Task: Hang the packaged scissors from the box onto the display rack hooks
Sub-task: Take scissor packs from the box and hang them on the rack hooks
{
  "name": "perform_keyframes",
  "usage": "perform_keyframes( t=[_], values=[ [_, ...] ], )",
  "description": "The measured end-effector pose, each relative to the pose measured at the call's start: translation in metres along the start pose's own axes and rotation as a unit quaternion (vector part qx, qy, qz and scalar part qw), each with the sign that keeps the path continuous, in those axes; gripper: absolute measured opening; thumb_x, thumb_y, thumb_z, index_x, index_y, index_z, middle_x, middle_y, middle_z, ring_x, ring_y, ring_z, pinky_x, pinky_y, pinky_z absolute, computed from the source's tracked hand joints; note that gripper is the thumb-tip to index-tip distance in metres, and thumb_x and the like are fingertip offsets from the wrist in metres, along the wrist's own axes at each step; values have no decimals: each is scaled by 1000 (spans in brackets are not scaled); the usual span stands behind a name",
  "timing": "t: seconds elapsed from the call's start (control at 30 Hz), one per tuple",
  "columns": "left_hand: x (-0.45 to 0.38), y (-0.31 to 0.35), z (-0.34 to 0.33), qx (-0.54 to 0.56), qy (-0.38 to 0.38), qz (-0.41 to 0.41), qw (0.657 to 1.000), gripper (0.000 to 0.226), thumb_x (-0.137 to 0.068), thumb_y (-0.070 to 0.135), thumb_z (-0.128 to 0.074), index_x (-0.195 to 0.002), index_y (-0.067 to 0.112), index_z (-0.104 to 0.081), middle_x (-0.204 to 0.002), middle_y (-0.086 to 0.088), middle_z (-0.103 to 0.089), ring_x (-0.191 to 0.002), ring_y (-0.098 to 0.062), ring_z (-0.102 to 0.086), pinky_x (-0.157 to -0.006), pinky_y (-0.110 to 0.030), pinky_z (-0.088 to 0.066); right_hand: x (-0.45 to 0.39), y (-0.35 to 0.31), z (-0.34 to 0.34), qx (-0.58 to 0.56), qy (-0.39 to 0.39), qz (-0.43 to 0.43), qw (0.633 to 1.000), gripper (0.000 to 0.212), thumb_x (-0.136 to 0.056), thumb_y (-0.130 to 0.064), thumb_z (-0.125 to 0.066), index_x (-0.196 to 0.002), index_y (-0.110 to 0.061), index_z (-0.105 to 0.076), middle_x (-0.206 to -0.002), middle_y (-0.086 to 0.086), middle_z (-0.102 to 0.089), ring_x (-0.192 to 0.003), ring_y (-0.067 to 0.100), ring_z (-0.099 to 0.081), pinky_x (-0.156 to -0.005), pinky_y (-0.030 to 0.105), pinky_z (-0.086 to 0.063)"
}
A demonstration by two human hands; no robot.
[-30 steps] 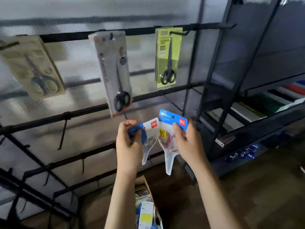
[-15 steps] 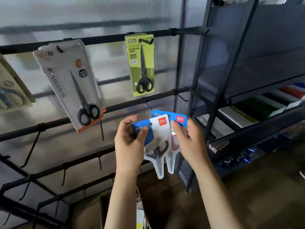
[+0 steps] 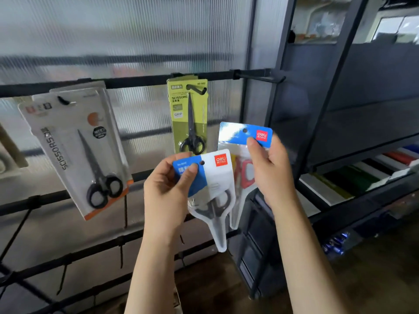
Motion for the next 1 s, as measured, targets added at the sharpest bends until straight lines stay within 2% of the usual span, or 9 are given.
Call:
perform_keyframes(
  t=[0.17, 0.3, 0.37, 0.47, 0.57, 0.73, 0.83, 0.9, 1.0],
  values=[
    [-11, 5, -28, -19, -1, -26, 999, 19, -88, 4, -60, -90, 23, -66, -83, 5, -73, -81, -10, -66, -72, -23, -56, -32, -4, 10, -38, -9, 10, 999, 6, -97, -25, -50, -103, -23, -50, -105, -4, -64, -91, 4, -63, -62, 8, -48],
    [-21, 3, -54, -3, 35, -31, 999, 20, -86, 6, -63, -94, 23, -66, -94, -8, -70, -86, -15, -66, -77, -27, -55, -64, -4, 30, -54, -16, 18, 998, 9, -98, -24, -49, -107, -22, -49, -108, -2, -62, -86, 0, -62, -58, 8, -47],
    [-26, 3, -66, 24, 59, -24, 998, 20, -84, 6, -64, -95, 22, -64, -92, -9, -69, -83, -15, -65, -77, -28, -54, -82, -4, 38, -56, -14, 27, 998, 12, -98, -23, -49, -109, -19, -51, -109, 0, -63, -84, -1, -61, -58, 8, -45],
    [-32, 8, -82, 10, 67, -44, 997, 12, -85, 6, -65, -86, 18, -64, -80, -5, -69, -78, -17, -64, -69, -29, -54, -105, -5, 47, -55, -9, 35, 998, 10, -98, -24, -48, -106, -19, -50, -106, -1, -63, -83, 0, -60, -60, 10, -44],
    [-36, 11, -94, 4, 69, -55, 996, 13, -86, 5, -63, -83, 18, -64, -78, 1, -70, -75, -14, -64, -66, -27, -54, -121, -4, 54, -60, -19, 33, 997, 8, -98, -26, -48, -103, -20, -49, -103, -4, -62, -82, -1, -61, -57, 8, -44],
    [-39, 10, -108, 11, 82, -54, 995, 11, -87, 7, -63, -87, 18, -65, -87, -3, -70, -83, -18, -64, -74, -35, -54, -140, 4, 53, -88, -32, 21, 995, 11, -98, -23, -49, -105, -16, -52, -101, -2, -63, -74, -6, -59, -52, 4, -41],
    [-41, 13, -113, 6, 95, -57, 994, 11, -87, 7, -63, -88, 17, -66, -90, -5, -70, -85, -20, -65, -75, -37, -55, -147, 11, 51, -108, -42, 11, 993, 16, -97, -22, -50, -111, -15, -54, -96, -7, -62, -65, -14, -57, -52, 3, -40],
    [-42, 15, -115, -3, 101, -62, 993, 11, -87, 7, -63, -88, 18, -66, -94, -8, -69, -88, -22, -65, -75, -38, -55, -150, 14, 53, -117, -43, 9, 992, 19, -97, -22, -51, -113, -15, -55, -95, -10, -62, -68, -13, -57, -52, 3, -40],
    [-43, 17, -118, -14, 107, -73, 991, 11, -87, 6, -62, -87, 17, -65, -97, -9, -68, -88, -21, -64, -69, -31, -57, -155, 17, 55, -105, -50, 15, 993, 14, -96, -22, -51, -108, -17, -56, -90, -13, -62, -70, -12, -57, -54, 3, -40]
  ],
)
Point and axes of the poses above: each hand's wrist, its own x-axis away from the middle knuckle, its own z-axis out of the back of the hand, y = z × x, the point moved 6 cm from there along -x, towards the middle knuckle
